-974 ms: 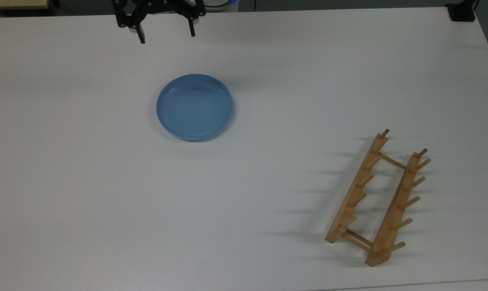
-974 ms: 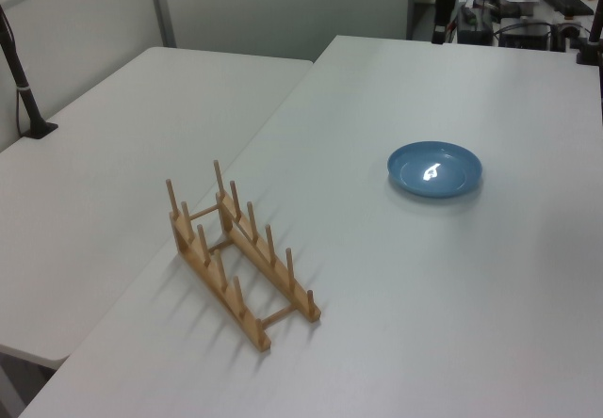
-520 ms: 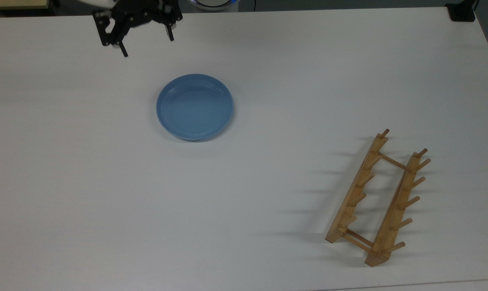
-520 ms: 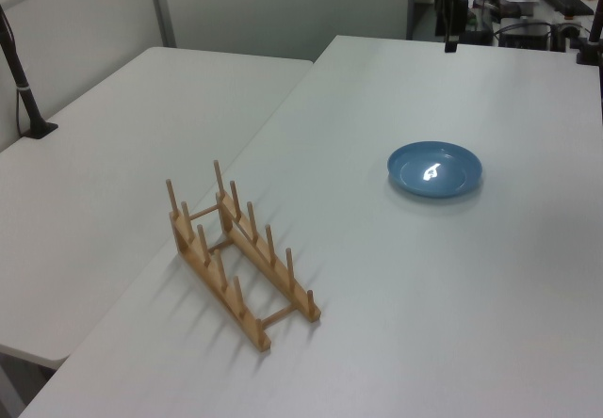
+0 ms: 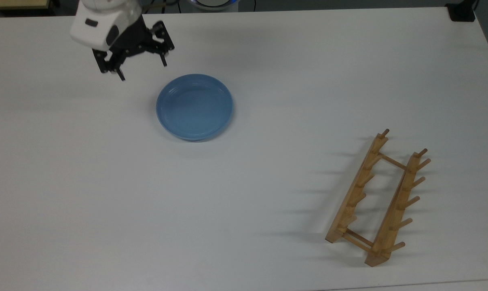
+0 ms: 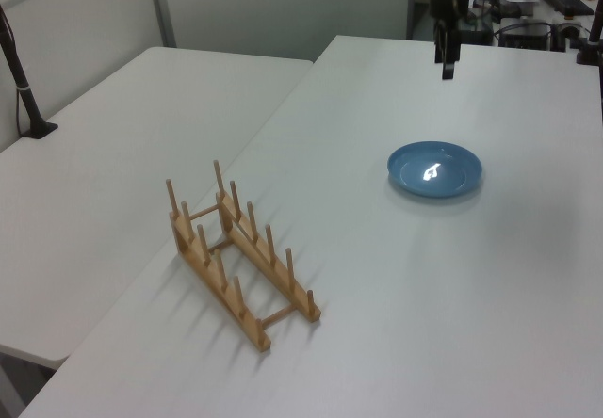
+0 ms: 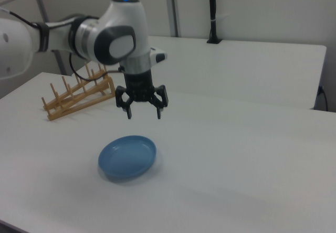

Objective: Place plate in plate rack
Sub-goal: 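Lower the gripper onto the plate rim and close on it, then lift the plate by its rim, tilting it upright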

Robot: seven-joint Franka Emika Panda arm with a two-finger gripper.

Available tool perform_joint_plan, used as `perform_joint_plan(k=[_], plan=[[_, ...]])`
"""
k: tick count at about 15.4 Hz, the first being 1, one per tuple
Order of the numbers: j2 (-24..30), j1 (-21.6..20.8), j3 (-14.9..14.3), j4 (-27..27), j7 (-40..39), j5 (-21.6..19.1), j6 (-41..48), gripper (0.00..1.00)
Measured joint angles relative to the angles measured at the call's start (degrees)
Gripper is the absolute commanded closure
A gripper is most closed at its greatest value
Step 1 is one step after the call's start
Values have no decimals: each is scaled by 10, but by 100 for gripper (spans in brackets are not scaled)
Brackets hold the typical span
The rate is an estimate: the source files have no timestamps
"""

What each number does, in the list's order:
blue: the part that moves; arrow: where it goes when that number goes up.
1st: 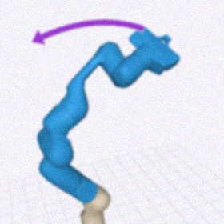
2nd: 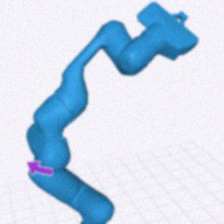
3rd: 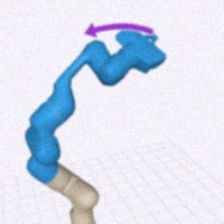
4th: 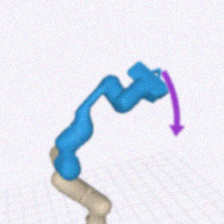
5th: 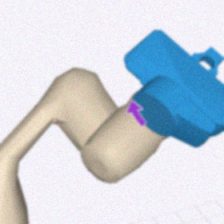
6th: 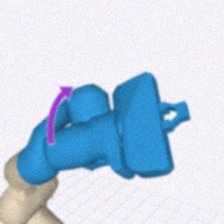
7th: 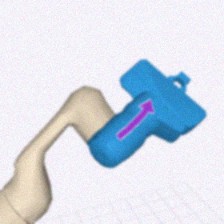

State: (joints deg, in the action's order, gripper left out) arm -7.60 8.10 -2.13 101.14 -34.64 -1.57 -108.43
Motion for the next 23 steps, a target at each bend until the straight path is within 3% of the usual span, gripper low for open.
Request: perform_joint_plan(k=[6,10,13,18,21,23], plan=[[-16,-1,0,115,7,0,-172,7],[-42,-3,1,122,29,0,-206,21],[-60,-9,1,122,69,0,-228,23],[-79,-24,2,122,134,42,-236,32],[-85,-24,3,122,145,45,-245,52],[-87,-24,3,122,146,45,-247,59]])
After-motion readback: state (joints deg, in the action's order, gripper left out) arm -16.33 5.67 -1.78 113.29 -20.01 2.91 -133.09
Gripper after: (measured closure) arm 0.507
